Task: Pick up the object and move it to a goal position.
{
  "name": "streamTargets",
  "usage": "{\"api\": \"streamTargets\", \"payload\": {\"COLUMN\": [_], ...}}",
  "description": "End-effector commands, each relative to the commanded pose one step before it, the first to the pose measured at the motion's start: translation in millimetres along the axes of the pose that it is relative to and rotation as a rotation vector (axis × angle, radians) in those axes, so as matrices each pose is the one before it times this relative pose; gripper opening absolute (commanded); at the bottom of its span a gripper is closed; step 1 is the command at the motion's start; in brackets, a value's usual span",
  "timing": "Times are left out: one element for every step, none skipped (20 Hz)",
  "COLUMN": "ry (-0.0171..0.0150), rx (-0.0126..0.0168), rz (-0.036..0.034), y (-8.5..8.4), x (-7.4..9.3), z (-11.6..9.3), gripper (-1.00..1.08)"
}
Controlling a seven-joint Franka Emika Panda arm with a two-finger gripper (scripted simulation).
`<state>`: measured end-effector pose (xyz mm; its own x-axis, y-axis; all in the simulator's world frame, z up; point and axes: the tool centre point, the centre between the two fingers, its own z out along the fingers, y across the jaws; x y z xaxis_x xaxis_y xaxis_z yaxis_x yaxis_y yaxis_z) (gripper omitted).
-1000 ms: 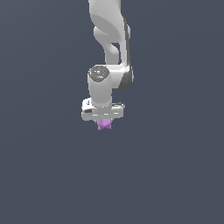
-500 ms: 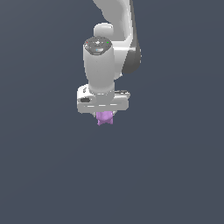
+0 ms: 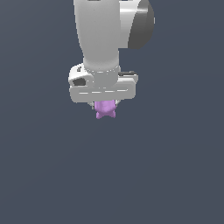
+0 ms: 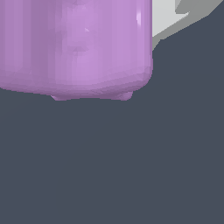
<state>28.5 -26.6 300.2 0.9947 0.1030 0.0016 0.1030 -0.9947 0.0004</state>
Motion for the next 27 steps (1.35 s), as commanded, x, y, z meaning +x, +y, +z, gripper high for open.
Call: {"api": "streamTargets", "payload": {"ry": [-0.00118,0.0,0.0,0.0,0.0,0.0,0.0,0.0,0.0,0.0,0.0,0.0,0.0,0.0,0.0,0.0,0.0,0.0,0.0,0.0,0.0,0.0,0.0,0.0,0.0,0.0,0.0], "rx": [0.00017,0.0,0.0,0.0,0.0,0.0,0.0,0.0,0.0,0.0,0.0,0.0,0.0,0.0,0.0,0.0,0.0,0.0,0.0,0.0,0.0,0.0,0.0,0.0,0.0,0.0,0.0], "rz": [0.00006,0.0,0.0,0.0,0.0,0.0,0.0,0.0,0.0,0.0,0.0,0.0,0.0,0.0,0.0,0.0,0.0,0.0,0.0,0.0,0.0,0.0,0.0,0.0,0.0,0.0,0.0], "y": [-1.12,-0.37,-0.35,-0.34,-0.32,-0.3,-0.29,-0.27,-0.24,-0.22,-0.19,-0.17,-0.15,-0.13,-0.11,-0.1,-0.09,-0.07,-0.06,-0.05,-0.03,-0.02,-0.01,0.0,0.01,0.01,0.01], "x": [7.1,2.79,2.72,2.65,2.58,2.52,2.45,2.33,2.15,1.99,1.84,1.7,1.57,1.44,1.32,1.19,1.07,0.96,0.85,0.75,0.65,0.55,0.46,0.36,0.27,0.17,0.05], "z": [-20.81,-7.54,-7.27,-7.01,-6.75,-6.51,-6.27,-5.89,-5.39,-4.93,-4.49,-4.08,-3.69,-3.34,-3.02,-2.72,-2.42,-2.14,-1.86,-1.59,-1.33,-1.07,-0.83,-0.59,-0.37,-0.19,-0.05], "gripper": [-1.0,-1.0,-1.0,-1.0,-1.0,-1.0,-1.0,-1.0,-1.0,-1.0,-1.0,-1.0,-1.0,-1.0,-1.0,-1.0,-1.0,-1.0,-1.0,-1.0,-1.0,-1.0,-1.0,-1.0,-1.0,-1.0,-1.0]}}
